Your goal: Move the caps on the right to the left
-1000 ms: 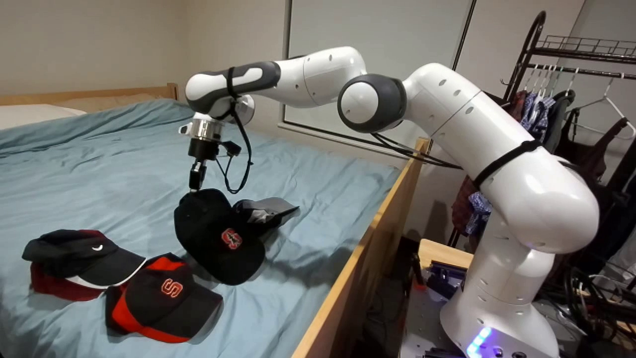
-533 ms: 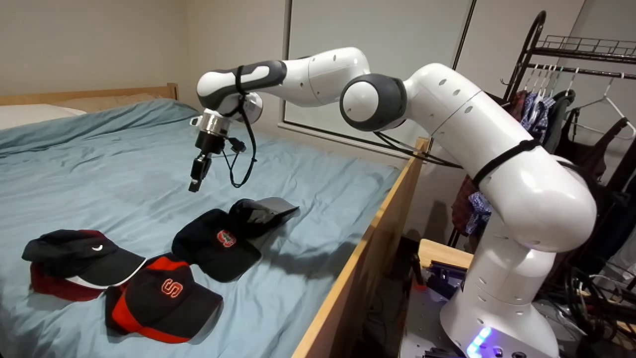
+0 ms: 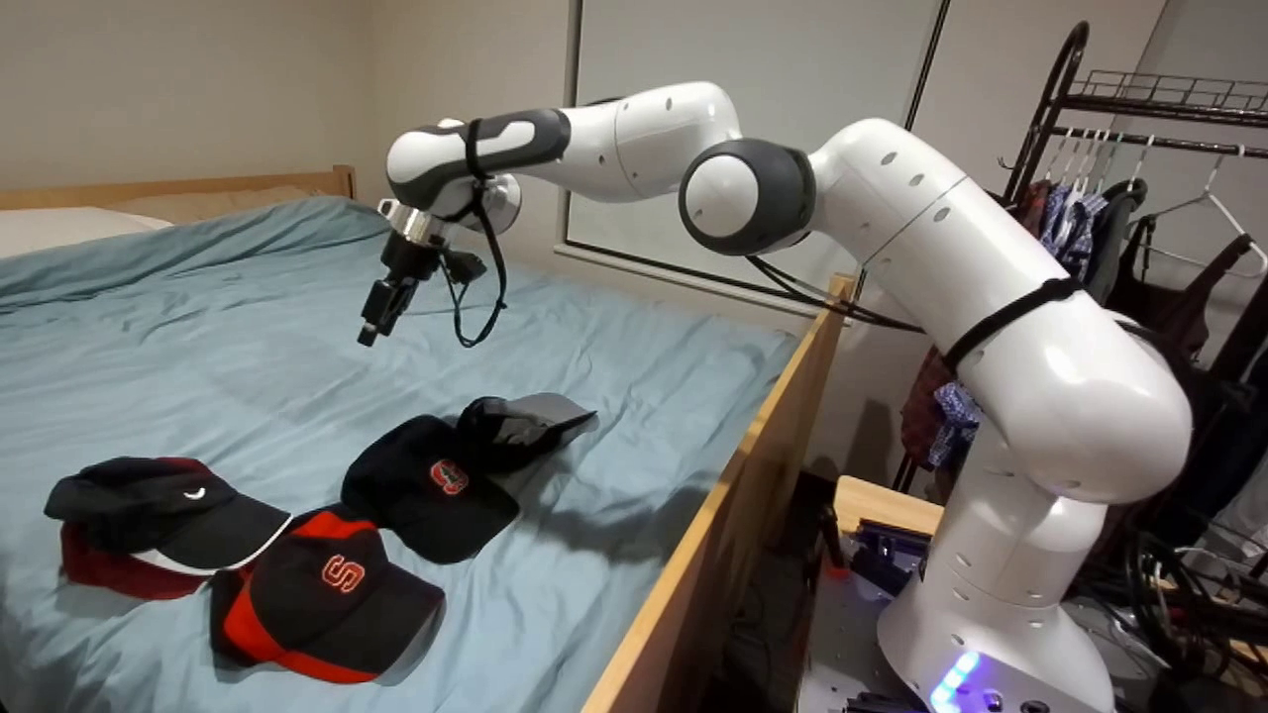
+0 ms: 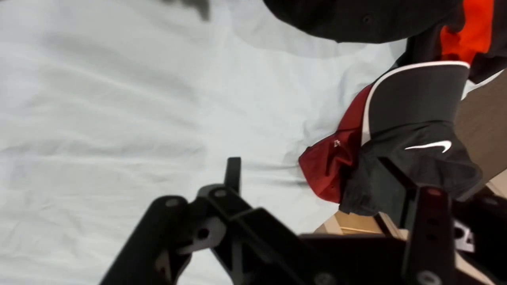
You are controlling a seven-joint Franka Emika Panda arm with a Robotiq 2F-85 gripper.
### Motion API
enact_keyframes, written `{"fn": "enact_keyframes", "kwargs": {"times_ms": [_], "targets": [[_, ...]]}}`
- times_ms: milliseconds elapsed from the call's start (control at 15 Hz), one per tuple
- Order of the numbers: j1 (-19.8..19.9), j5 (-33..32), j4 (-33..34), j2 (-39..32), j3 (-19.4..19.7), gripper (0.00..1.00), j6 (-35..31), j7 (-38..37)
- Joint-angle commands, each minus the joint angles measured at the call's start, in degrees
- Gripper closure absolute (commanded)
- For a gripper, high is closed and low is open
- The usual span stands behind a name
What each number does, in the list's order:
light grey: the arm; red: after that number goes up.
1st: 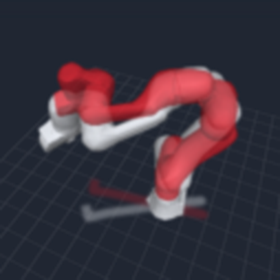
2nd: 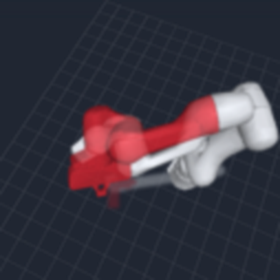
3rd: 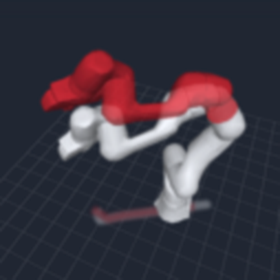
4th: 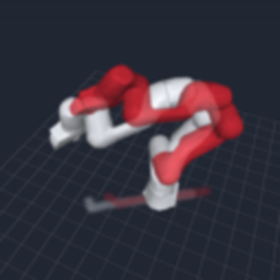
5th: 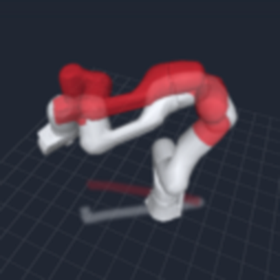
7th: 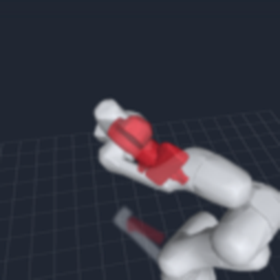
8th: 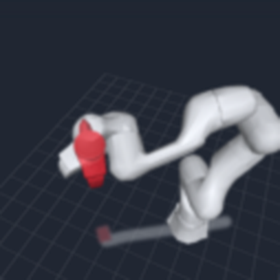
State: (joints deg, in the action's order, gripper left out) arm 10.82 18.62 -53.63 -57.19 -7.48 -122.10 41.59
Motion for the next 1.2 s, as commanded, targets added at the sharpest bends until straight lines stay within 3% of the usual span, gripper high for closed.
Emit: {"fn": "enact_keyframes", "kwargs": {"times_ms": [0, 400, 800, 1133], "targets": [[-0.51, -5.86, -6.30, 7.56, 3.50, 0.00, -1.26, -6.53], [-0.74, -16.46, -14.36, 15.28, 10.23, 0.00, 3.81, -18.54], [0.22, -15.86, -19.16, 14.22, 8.07, 0.00, 18.35, -16.82], [-1.31, -16.08, -26.11, 13.41, 8.65, 0.00, 12.33, -23.14]]}}
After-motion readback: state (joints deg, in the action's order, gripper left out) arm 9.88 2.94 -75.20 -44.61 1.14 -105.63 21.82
